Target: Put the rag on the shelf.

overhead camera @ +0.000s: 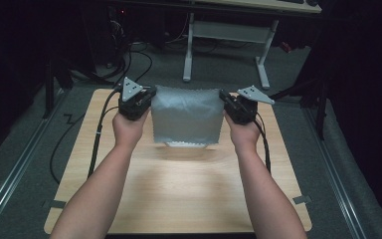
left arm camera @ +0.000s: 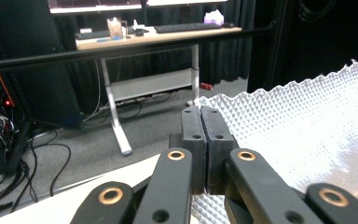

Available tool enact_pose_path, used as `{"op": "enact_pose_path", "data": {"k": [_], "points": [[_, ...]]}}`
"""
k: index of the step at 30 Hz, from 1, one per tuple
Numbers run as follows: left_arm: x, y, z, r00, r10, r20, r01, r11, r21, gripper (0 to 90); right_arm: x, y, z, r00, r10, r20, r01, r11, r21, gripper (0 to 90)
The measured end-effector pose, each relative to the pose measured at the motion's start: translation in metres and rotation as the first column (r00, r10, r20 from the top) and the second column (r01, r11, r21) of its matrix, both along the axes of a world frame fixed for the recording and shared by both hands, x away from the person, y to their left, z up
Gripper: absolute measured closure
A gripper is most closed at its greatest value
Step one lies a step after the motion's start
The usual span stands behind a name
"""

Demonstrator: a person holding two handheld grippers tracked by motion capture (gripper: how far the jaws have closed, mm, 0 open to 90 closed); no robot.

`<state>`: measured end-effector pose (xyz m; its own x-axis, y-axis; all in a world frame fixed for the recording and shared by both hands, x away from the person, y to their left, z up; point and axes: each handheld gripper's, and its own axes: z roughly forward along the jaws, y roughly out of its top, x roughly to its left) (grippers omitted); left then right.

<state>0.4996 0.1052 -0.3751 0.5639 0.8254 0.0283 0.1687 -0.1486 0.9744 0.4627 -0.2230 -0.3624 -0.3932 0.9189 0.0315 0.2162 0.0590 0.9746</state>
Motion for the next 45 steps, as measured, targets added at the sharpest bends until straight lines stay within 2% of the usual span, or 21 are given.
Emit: {"op": "enact_pose_path", "data": {"k": [1,3,5,12,15,18,20,27,31,33,35,36,37,38,40,42,43,45], "points": [[0.003,0.000,-0.002,0.9999,0.004,-0.013,-0.004,1.0000,0.008,89.5,0.004,0.000,-0.002,1.0000,-0.004,-0.007,0.003,0.9999,-0.011,88.9],[0.009,0.002,-0.008,0.9978,0.005,-0.067,-0.004,0.9998,0.021,89.5,0.009,0.002,-0.007,0.9997,0.001,-0.023,-0.002,0.9998,-0.022,88.9],[0.012,0.002,-0.014,0.9961,0.008,-0.088,-0.004,0.9989,0.047,89.5,0.014,0.005,-0.013,0.9990,-0.004,-0.044,0.002,0.9988,-0.049,88.9],[0.019,0.005,-0.027,0.9902,-0.022,-0.138,0.027,0.9990,0.034,89.5,0.024,0.005,-0.024,0.9966,-0.002,-0.082,-0.003,0.9984,-0.057,88.9],[0.022,0.005,-0.034,0.9859,-0.033,-0.164,0.040,0.9986,0.034,89.5,0.028,0.005,-0.028,0.9952,-0.004,-0.098,-0.002,0.9976,-0.069,88.9],[0.024,0.006,-0.041,0.9819,-0.038,-0.186,0.042,0.9989,0.021,89.5,0.030,0.005,-0.033,0.9942,-0.004,-0.108,-0.003,0.9983,-0.058,88.9],[0.025,0.007,-0.046,0.9764,-0.046,-0.211,0.049,0.9987,0.013,89.5,0.032,0.005,-0.037,0.9932,-0.006,-0.116,-0.002,0.9979,-0.065,88.8],[0.023,0.002,-0.062,0.9680,-0.066,-0.242,0.072,0.9973,0.016,89.5,0.033,0.001,-0.055,0.9875,-0.010,-0.158,0.002,0.9987,-0.051,88.8],[0.020,-0.003,-0.074,0.9634,-0.074,-0.258,0.090,0.9947,0.050,89.5,0.032,-0.003,-0.066,0.9829,-0.011,-0.184,0.006,0.9996,-0.029,88.8],[0.019,-0.003,-0.079,0.9609,-0.074,-0.267,0.091,0.9945,0.052,89.4,0.031,-0.004,-0.072,0.9795,-0.011,-0.201,0.006,0.9997,-0.024,88.8],[0.019,-0.003,-0.085,0.9549,-0.075,-0.287,0.093,0.9946,0.047,89.4,0.029,-0.005,-0.077,0.9780,-0.010,-0.208,0.007,0.9999,-0.013,88.8],[0.019,-0.004,-0.088,0.9512,-0.077,-0.299,0.099,0.9932,0.060,89.3,0.029,-0.006,-0.079,0.9778,-0.009,-0.210,0.009,1.0000,-0.002,88.7],[0.019,-0.005,-0.089,0.9504,-0.076,-0.301,0.101,0.9926,0.068,89.3,0.028,-0.007,-0.083,0.9754,-0.008,-0.220,0.012,0.9998,0.017,88.6],[0.018,-0.007,-0.091,0.9499,-0.073,-0.304,0.102,0.9916,0.079,89.3,0.028,-0.007,-0.085,0.9742,-0.007,-0.226,0.010,0.9998,0.015,88.7],[0.017,-0.007,-0.094,0.9503,-0.074,-0.303,0.099,0.9928,0.068,89.2,0.027,-0.007,-0.090,0.9714,-0.012,-0.237,0.014,0.9999,0.006,88.6],[0.016,-0.005,-0.098,0.9459,-0.078,-0.315,0.097,0.9943,0.046,89.2,0.026,-0.008,-0.094,0.9702,-0.010,-0.242,0.013,0.9999,0.008,88.6],[0.016,-0.005,-0.100,0.9458,-0.077,-0.316,0.095,0.9944,0.045,89.1,0.025,-0.009,-0.098,0.9718,-0.009,-0.236,0.013,0.9998,0.013,88.5],[0.015,-0.004,-0.103,0.9448,-0.076,-0.319,0.095,0.9944,0.046,89.1,0.025,-0.009,-0.102,0.9686,-0.006,-0.249,0.011,0.9998,0.016,88.2]]}}
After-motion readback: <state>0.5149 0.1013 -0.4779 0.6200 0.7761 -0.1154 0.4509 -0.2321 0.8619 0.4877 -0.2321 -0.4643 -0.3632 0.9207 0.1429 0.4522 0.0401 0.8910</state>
